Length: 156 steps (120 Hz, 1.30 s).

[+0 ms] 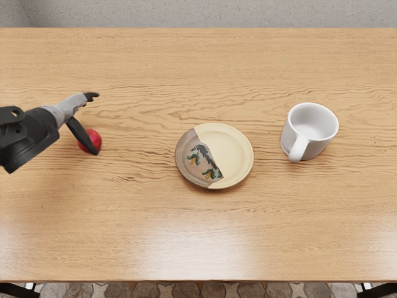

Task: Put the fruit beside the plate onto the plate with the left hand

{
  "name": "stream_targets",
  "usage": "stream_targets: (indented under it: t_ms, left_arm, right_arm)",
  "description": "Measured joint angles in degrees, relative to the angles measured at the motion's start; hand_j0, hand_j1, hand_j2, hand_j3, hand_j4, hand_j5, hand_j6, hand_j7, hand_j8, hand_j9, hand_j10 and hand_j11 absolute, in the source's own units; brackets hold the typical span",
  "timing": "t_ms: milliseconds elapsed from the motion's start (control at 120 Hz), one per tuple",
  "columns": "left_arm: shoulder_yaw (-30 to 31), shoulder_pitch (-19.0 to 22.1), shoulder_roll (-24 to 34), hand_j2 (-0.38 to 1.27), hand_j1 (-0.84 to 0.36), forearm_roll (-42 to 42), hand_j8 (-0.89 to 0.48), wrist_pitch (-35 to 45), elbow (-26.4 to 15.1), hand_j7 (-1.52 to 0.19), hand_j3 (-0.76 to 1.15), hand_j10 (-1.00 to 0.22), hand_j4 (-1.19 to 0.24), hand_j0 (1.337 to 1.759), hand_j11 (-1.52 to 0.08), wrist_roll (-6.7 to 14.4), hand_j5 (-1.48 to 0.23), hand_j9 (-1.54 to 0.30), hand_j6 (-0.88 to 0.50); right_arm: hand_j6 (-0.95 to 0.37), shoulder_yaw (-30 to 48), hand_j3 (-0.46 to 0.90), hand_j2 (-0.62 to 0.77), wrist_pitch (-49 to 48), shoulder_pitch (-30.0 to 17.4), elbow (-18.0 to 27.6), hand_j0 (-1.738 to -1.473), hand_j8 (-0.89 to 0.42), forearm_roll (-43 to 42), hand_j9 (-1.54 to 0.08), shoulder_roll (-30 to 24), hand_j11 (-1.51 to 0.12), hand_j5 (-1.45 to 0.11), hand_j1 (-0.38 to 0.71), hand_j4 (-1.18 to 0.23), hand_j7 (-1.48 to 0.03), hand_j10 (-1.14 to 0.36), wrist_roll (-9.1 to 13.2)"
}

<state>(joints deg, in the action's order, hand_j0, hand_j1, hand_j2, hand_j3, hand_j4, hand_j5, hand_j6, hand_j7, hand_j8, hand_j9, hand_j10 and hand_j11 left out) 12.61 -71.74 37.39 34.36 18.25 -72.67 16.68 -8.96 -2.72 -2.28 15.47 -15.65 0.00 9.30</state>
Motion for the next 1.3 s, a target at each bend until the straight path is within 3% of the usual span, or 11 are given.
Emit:
stream_targets:
  t_ms: [300,792,1100,1300]
  left_arm:
    - [2.4,0.6,-1.0,0.04,0.11,0.2,-0.2,5.4,-1.4,-0.26,0.0,-0.2,-0.2,1.658,-0.26,-0.1,-0.26,-0.26,-0.2]
    - [3.6,1.9,-1.0,0.09,-0.15,0.5,-0.42,6.3,-2.1,-0.54,0.0,-0.42,-0.42,1.658,-0.54,0.0,-0.54,-0.54,-0.42]
    - [3.9,2.4,0.6,0.11,-0.24,0.5,-0.48,6.3,-3.8,-0.64,0.0,-0.5,-0.5,1.658,-0.64,0.0,-0.64,-0.64,-0.49]
    - [3.9,2.4,0.7,0.18,-0.26,0.6,-0.43,6.2,-3.9,-0.77,0.0,-0.58,-0.59,1.655,-0.77,0.1,-0.76,-0.77,-0.45]
  right_arm:
    - [-0.02,0.0,0.0,0.0,0.0,0.0,0.0,-1.658,-0.02,0.0,-0.03,0.0,-0.03,-0.03,-0.32,-0.02,-0.03,-0.02,0.0]
    - [-0.02,0.0,0.0,0.0,0.0,0.0,0.0,-1.658,-0.02,0.0,-0.03,0.0,-0.03,-0.03,-0.32,-0.02,-0.03,-0.02,0.0]
    - [-0.02,0.0,0.0,0.0,0.0,0.0,0.0,-1.658,-0.02,0.0,-0.03,0.0,-0.03,-0.03,-0.32,-0.02,-0.03,-0.02,0.0]
    - [-0.02,0.0,0.0,0.0,0.0,0.0,0.0,-1.658,-0.02,0.0,-0.03,0.0,-0.03,-0.03,-0.32,-0.02,-0.03,-0.02,0.0]
